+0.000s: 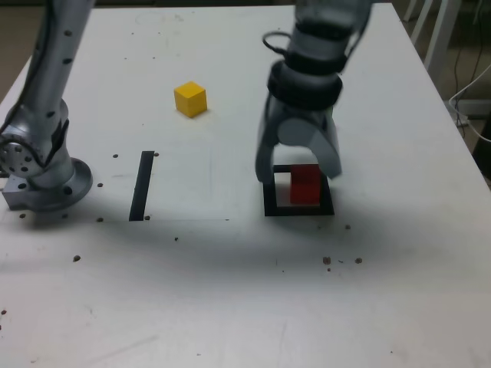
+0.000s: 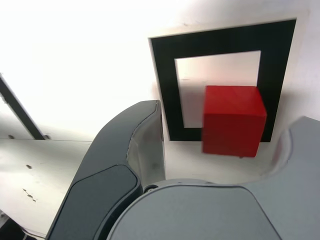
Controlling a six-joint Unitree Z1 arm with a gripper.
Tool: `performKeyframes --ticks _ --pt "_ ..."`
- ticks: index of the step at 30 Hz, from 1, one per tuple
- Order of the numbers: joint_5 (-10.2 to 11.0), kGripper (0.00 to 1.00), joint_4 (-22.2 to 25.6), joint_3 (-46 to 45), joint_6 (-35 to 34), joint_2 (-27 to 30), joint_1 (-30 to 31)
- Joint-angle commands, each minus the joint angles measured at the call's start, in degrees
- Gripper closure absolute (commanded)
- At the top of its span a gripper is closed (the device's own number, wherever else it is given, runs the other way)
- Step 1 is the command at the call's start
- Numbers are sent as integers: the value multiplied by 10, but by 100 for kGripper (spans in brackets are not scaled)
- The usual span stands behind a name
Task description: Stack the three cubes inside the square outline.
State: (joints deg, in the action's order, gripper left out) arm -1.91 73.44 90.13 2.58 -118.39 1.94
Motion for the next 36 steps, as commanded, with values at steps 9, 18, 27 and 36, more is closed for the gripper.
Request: performKeyframes --ticks 9,18,27,36 --pt "27 1 5 -101 -5 110 -63" --pt "51 1 1 -178 15 163 -156" --pt "66 1 -12 -215 23 171 -256" --pt "66 1 -34 -231 28 159 -336"
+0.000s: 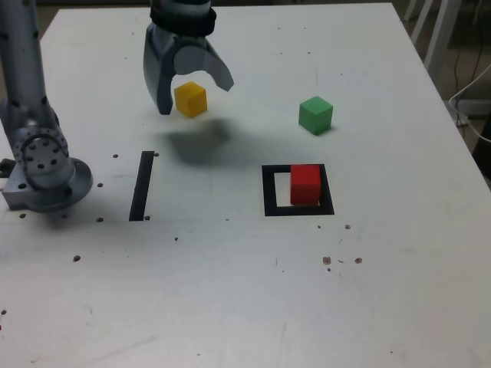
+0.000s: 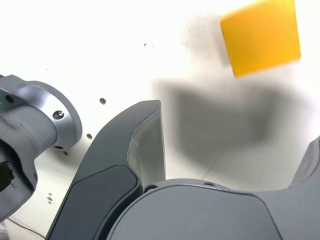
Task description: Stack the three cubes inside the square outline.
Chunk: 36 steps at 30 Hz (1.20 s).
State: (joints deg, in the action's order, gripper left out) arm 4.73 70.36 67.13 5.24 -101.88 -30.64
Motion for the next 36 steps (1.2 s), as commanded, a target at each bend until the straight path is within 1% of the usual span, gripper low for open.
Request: performKeyframes --ticks 1,8,16,26,32,36 --pt "0 1 -5 -1 2 -9 -16" --pt "-2 1 -15 0 12 -34 -53" --pt "-10 1 -28 10 37 -75 -92" --pt "-15 5 -27 41 61 -113 -122" --pt "-19 16 -15 59 70 -132 -124" --pt "-21 29 -14 63 75 -139 -124"
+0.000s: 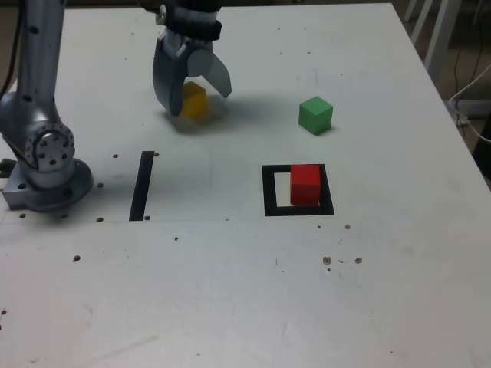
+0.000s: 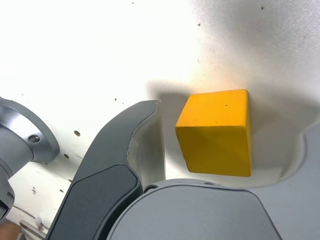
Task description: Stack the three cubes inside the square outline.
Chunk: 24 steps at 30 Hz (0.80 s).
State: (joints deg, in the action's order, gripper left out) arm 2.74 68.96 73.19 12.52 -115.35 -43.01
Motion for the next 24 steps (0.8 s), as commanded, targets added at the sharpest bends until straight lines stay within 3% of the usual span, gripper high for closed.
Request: performKeyframes --ticks 1,7,10,24 --pt "-2 34 -1 2 4 -5 -1" --pt "-1 63 -15 2 17 -7 0" --pt "-1 71 -21 1 23 -7 0" --pt "10 72 -25 -6 28 11 19"
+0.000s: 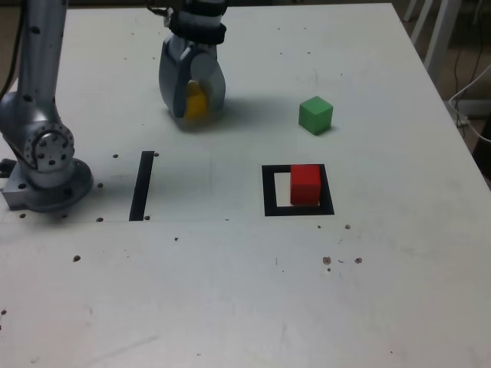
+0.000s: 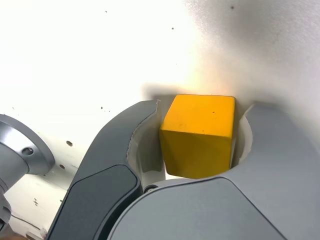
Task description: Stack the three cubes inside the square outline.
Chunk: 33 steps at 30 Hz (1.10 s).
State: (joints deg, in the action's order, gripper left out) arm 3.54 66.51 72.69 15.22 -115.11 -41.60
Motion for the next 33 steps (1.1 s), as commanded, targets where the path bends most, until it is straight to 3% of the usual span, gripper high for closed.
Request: performKeyframes --ticks 1,17,26,33 --pt "4 72 -1 -1 2 11 10" --pt "1 72 35 33 -29 40 173" --pt "-4 72 90 95 -64 42 271" --pt "-22 72 133 159 -67 21 331"
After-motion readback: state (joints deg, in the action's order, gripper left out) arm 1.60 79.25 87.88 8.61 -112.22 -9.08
